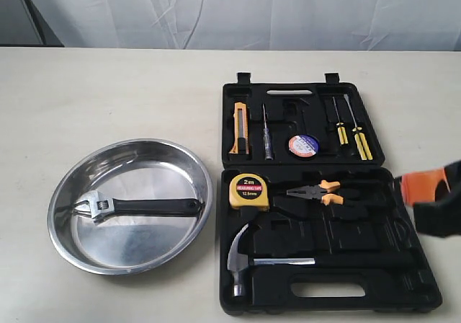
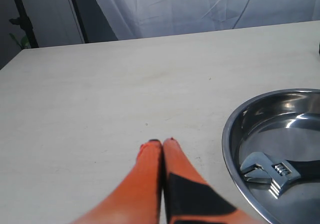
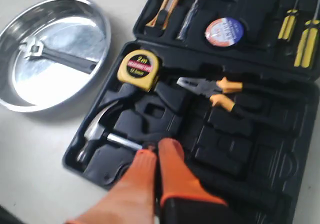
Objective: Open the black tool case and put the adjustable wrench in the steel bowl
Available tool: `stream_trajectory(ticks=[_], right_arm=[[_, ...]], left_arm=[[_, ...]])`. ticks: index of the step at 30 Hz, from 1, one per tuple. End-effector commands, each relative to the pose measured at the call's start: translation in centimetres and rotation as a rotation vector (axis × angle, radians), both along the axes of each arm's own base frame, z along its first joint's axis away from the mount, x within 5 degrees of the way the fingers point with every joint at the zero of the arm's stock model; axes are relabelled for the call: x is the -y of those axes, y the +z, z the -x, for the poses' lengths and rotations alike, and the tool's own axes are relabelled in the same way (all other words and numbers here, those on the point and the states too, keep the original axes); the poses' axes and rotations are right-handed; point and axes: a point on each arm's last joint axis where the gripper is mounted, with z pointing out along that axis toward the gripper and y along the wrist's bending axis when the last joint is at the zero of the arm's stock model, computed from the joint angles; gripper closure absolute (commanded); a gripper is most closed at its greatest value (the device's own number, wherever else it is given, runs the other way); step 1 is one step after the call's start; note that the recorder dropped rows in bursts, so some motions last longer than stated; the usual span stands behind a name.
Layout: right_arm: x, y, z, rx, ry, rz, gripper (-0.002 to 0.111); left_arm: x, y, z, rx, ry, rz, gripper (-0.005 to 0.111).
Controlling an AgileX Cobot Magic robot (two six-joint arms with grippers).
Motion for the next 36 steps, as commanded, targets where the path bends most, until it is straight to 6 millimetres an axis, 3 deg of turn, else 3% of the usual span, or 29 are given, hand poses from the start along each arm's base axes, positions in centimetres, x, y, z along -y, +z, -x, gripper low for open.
stream_trajectory(ticks=[1, 11, 15, 18, 21, 24, 31, 36], right_arm=[[0.2, 0.3, 2.4, -0.028, 0.065, 0.000, 0.109], [1.3, 0.7, 6.7, 0.259, -0.039, -0.140, 0.109], [2.9, 2.6, 7.6, 0.625, -0.239, -0.194, 0.109], [3.9, 2.9, 8.1, 0.812, -0.366, -0.171, 0.109], [4.5, 2.2, 8.0, 0.879, -0.403, -0.071, 0.109], [4.7, 0.9, 7.6, 0.840, -0.382, 0.044, 0.109], [5.0, -4.4, 6.3, 0.761, -0.398, 0.112, 0.109], [5.4, -6.5, 5.9, 0.678, -0.449, 0.132, 0.109]], left_arm=[[0.0, 0.2, 0.0, 0.017, 0.000, -0.003, 0.107], [0.0, 0.2, 0.0, 0.017, 0.000, -0.003, 0.107], [0.0, 0.2, 0.0, 0.017, 0.000, -0.003, 0.107], [0.0, 0.2, 0.0, 0.017, 0.000, -0.003, 0.107], [0.0, 0.2, 0.0, 0.017, 0.000, -0.003, 0.107], [0.0, 0.2, 0.0, 0.017, 0.000, -0.003, 0.107], [0.0, 0.2, 0.0, 0.017, 0.000, -0.003, 0.107], [0.0, 0.2, 0.0, 0.017, 0.000, -0.003, 0.107]])
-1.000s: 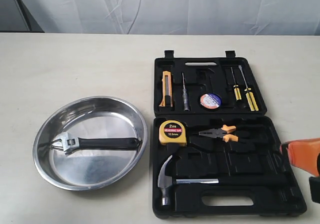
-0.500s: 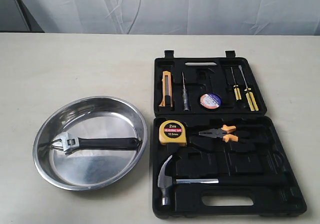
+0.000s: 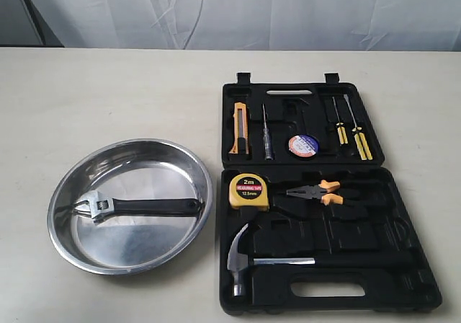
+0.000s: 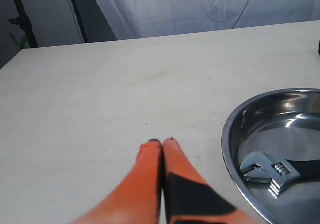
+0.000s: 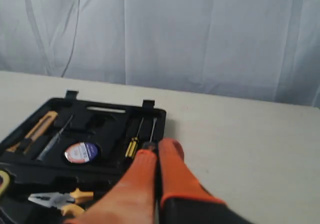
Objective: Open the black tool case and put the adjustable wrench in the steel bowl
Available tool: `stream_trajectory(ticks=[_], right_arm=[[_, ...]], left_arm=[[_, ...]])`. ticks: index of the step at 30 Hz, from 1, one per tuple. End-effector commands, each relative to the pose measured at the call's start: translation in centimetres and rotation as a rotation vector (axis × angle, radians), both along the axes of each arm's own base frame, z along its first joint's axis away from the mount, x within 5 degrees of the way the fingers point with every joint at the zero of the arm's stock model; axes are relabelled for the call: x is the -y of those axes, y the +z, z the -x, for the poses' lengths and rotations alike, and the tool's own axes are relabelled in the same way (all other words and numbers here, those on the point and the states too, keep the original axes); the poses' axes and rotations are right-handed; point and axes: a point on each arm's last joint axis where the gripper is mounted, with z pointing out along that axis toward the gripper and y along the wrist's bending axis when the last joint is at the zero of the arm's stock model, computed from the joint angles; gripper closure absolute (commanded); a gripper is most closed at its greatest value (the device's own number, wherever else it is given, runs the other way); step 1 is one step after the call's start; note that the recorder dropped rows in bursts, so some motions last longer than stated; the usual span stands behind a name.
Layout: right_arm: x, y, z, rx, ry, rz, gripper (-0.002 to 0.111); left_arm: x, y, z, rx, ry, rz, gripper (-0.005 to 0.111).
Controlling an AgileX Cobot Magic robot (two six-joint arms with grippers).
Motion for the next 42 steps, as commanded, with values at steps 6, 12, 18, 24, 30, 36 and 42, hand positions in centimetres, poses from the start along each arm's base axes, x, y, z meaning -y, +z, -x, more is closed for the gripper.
stream_trajectory(ticks=[6, 12, 18, 24, 30, 36, 42], right_arm=[[0.6, -1.6, -0.2, -0.038, -0.073, 0.018, 0.109], [0.8, -3.1, -0.4, -0.086, -0.104, -0.065, 0.109], [0.8, -3.1, -0.4, -0.087, -0.116, -0.082, 0.109], [0.8, -3.0, -0.4, -0.078, -0.111, -0.061, 0.109], [0.8, -3.0, -0.4, -0.078, -0.110, -0.065, 0.109], [0.8, -3.0, -0.4, -0.078, -0.110, -0.065, 0.109], [0.8, -3.0, -0.4, -0.078, -0.110, -0.065, 0.109]], left_arm=[[0.0, 0.2, 0.0, 0.017, 0.000, -0.003, 0.107], [0.0, 0.2, 0.0, 0.017, 0.000, -0.003, 0.107], [0.0, 0.2, 0.0, 0.017, 0.000, -0.003, 0.107], [0.0, 0.2, 0.0, 0.017, 0.000, -0.003, 0.107], [0.0, 0.2, 0.0, 0.017, 0.000, -0.003, 0.107], [0.0, 0.2, 0.0, 0.017, 0.000, -0.003, 0.107], [0.0, 0.2, 0.0, 0.017, 0.000, -0.003, 0.107]])
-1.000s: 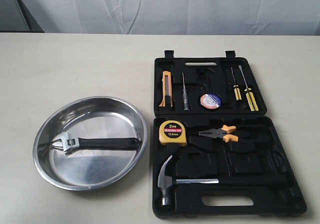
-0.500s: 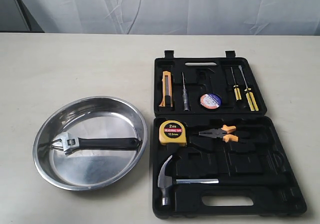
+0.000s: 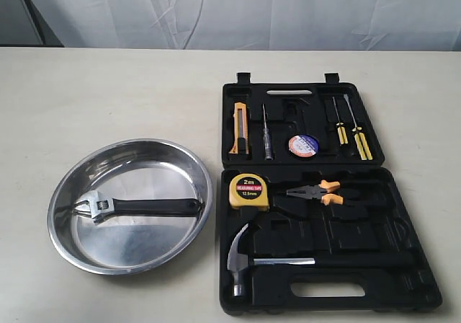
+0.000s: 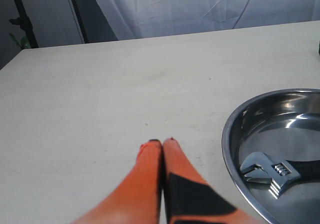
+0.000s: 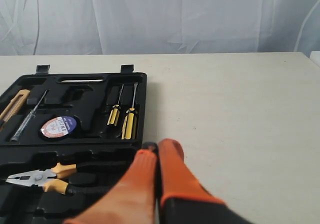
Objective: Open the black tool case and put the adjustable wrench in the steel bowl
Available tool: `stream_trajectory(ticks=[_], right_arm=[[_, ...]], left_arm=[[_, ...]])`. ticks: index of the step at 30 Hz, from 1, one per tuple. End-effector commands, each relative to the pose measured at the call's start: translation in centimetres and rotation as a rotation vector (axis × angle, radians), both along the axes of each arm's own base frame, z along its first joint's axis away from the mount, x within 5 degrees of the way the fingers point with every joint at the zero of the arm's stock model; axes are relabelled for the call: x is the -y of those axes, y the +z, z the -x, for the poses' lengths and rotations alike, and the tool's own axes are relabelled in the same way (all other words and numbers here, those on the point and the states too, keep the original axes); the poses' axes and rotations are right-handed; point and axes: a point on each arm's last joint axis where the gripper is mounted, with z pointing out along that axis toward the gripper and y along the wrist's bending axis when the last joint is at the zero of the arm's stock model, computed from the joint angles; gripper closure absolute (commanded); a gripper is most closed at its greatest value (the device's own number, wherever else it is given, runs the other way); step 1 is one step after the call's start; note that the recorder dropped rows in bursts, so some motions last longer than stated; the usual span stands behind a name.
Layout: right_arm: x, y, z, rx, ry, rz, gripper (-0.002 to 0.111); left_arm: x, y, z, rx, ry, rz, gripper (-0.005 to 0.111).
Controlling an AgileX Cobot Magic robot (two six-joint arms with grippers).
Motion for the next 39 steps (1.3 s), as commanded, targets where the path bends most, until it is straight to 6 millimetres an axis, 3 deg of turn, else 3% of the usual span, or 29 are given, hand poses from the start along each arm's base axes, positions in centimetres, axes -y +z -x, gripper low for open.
stream_trajectory(ticks=[1, 39], right_arm=[[0.04, -0.01, 0.00, 0.016, -0.005, 0.009, 0.109], [-0.05, -0.01, 0.00, 0.016, -0.002, -0.023, 0.109]], left_arm=[[0.00, 0.22, 0.00, 0.017, 0.000, -0.003, 0.107], [0.00, 0.22, 0.00, 0.017, 0.000, -0.003, 0.107]])
